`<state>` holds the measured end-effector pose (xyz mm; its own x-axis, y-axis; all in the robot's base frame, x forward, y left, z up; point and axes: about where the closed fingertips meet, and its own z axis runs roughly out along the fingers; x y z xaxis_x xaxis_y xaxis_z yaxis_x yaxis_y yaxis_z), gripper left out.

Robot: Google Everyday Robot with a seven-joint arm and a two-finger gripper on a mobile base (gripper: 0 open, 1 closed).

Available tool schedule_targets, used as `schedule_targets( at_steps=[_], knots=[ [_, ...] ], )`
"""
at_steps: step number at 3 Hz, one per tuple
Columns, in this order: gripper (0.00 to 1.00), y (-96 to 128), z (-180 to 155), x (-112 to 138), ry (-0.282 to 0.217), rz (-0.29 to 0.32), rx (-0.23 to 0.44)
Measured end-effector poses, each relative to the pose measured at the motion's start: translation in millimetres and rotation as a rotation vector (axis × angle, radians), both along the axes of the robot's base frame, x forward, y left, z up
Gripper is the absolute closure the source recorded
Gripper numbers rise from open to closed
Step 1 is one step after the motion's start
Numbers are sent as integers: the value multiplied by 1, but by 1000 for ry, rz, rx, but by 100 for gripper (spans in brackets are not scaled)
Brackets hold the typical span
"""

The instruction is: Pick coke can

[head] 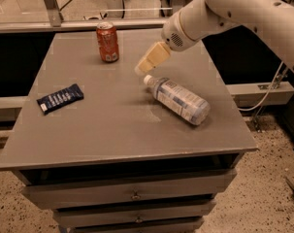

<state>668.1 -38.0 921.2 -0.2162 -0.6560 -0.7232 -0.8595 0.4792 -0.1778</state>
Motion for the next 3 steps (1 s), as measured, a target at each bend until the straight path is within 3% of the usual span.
schedule_targets(
  at_steps=[2, 3],
  knots=[
    [0, 4, -1, 0, -6, -17, 44],
    [0, 42, -12, 21, -14, 0, 142]
  ],
)
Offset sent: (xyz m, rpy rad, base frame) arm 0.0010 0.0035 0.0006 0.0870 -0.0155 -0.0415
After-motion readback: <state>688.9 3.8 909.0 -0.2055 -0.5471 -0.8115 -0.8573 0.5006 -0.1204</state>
